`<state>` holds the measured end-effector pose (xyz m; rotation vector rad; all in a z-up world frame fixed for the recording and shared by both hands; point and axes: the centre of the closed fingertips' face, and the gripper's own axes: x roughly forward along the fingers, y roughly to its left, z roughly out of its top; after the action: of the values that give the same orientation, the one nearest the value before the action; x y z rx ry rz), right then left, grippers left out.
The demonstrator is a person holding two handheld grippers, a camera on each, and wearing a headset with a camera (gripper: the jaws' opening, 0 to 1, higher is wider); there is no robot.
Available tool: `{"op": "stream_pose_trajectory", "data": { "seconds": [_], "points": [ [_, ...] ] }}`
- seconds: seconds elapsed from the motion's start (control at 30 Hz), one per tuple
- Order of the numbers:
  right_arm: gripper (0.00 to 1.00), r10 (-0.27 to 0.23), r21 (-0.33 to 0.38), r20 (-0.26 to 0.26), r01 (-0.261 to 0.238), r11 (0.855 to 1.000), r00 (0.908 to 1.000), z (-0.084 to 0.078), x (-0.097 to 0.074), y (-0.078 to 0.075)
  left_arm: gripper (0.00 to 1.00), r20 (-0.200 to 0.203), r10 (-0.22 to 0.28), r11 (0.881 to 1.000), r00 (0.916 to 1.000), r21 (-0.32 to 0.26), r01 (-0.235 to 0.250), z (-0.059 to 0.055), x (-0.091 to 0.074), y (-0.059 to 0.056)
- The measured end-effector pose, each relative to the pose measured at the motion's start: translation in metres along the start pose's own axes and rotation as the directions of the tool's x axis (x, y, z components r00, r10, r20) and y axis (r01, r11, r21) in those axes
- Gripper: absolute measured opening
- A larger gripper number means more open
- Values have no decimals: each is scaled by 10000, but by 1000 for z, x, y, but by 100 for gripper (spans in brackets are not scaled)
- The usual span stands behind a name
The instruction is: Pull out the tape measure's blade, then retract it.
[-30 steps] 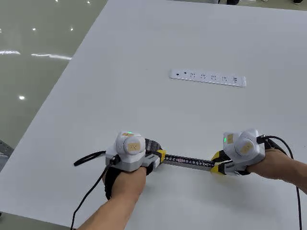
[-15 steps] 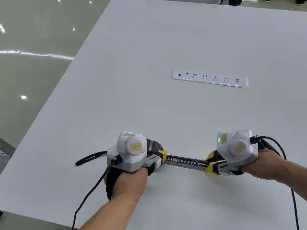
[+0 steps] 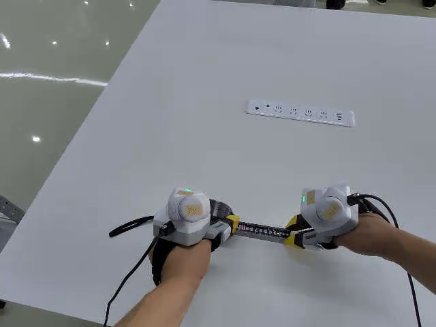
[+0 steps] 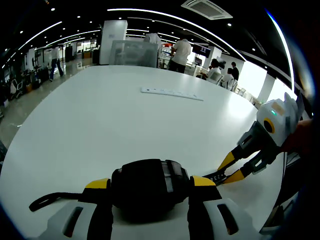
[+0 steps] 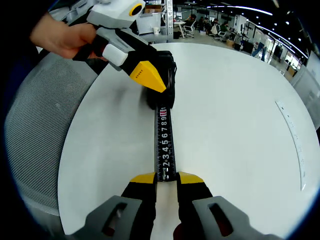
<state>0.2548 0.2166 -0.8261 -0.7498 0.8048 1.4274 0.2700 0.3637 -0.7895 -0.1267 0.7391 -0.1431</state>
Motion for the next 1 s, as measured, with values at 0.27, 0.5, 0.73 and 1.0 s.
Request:
{"op": "stream_pose_trajectory", "data": {
  "seconds": [0.27,0.5,0.73,1.0],
  "points": [
    [12,8,-103,65,-7,9999,10000,10,6,0,56,-27,-23,10000,10000,-15,23,0,0,0],
    [12,23,-141,128,-21,9999,9999,18,11,0,56,-29,-41,10000,10000,-31,41,0,0,0],
    [12,31,-158,185,-28,9999,9998,25,16,1,56,-31,-65,10000,10000,-51,65,0,0,1],
    [12,40,-172,255,-35,9998,9997,34,22,2,56,-26,-70,9999,10000,-73,70,0,0,0]
  ]
}}
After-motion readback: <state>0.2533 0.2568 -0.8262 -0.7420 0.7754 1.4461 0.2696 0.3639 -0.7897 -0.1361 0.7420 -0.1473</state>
